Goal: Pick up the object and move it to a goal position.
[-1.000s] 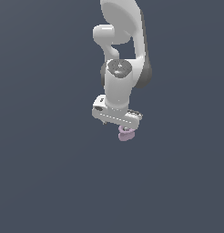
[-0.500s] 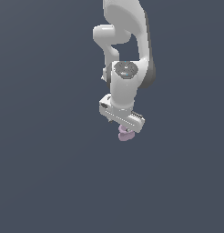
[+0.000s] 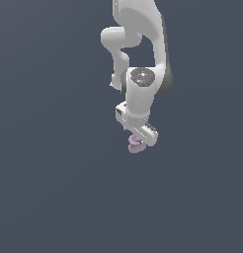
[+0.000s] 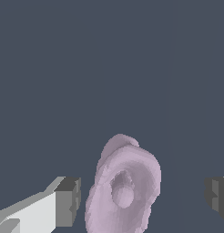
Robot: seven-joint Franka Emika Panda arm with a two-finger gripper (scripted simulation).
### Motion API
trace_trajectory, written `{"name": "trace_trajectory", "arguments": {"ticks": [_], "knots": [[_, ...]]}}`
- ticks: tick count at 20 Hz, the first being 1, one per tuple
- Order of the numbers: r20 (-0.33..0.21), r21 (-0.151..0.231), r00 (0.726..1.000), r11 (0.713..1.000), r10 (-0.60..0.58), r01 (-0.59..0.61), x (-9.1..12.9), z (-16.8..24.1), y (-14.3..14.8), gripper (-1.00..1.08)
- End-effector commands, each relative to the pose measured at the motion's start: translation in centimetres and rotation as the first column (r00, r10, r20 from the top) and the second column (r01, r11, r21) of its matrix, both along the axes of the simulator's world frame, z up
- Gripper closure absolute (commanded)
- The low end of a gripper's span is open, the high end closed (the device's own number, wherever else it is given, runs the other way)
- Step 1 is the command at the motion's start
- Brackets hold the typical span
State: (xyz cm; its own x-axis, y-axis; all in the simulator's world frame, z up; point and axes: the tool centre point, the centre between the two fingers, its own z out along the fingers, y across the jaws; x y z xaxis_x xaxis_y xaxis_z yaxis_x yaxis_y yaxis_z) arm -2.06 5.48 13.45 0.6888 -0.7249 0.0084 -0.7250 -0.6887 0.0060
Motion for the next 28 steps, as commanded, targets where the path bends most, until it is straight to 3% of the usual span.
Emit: {"name": "trace_trajectory", "arguments": {"ticks": [1, 14, 28], "knots": [[0.000, 0.002, 0.998, 0.998, -0.063, 0.063, -0.2, -0.2, 0.5, -0.92], [-0.001, 0.009, 0.952, 0.952, -0.306, 0.306, -1.2, -1.0, 2.4, -0.92], [-0.001, 0.010, 0.936, 0.936, -0.351, 0.351, -1.4, -1.8, 2.8, -0.92]]}}
